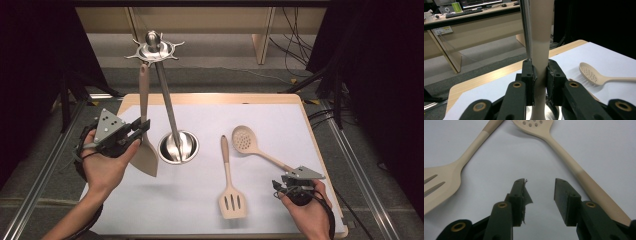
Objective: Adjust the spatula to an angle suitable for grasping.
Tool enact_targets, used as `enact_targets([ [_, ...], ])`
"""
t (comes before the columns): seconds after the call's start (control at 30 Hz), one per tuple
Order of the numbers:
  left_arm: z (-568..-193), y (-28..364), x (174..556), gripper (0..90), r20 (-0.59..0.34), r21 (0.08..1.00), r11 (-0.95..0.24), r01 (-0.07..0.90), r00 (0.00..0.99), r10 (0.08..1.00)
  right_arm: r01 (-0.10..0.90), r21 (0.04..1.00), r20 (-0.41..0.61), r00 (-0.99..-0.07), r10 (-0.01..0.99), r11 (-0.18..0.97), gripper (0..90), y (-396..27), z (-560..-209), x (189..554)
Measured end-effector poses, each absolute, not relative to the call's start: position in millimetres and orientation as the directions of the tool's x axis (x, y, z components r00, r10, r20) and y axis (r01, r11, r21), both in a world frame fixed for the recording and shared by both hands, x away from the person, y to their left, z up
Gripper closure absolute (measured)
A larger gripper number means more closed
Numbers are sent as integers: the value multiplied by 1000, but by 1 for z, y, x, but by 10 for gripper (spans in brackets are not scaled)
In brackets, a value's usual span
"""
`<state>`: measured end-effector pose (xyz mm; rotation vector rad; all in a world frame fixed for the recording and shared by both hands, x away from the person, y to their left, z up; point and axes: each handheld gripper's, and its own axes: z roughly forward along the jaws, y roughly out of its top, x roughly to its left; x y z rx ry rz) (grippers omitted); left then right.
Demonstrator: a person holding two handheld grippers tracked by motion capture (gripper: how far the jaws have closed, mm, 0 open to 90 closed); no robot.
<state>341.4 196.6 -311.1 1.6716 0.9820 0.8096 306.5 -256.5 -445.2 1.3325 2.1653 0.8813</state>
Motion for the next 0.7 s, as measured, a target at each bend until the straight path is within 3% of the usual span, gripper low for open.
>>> enact_targets([
  [0.7,-311,196,351,778,53,953,-178,247,439,897,615,719,-33,-434,901,323,618,-257,-445,307],
])
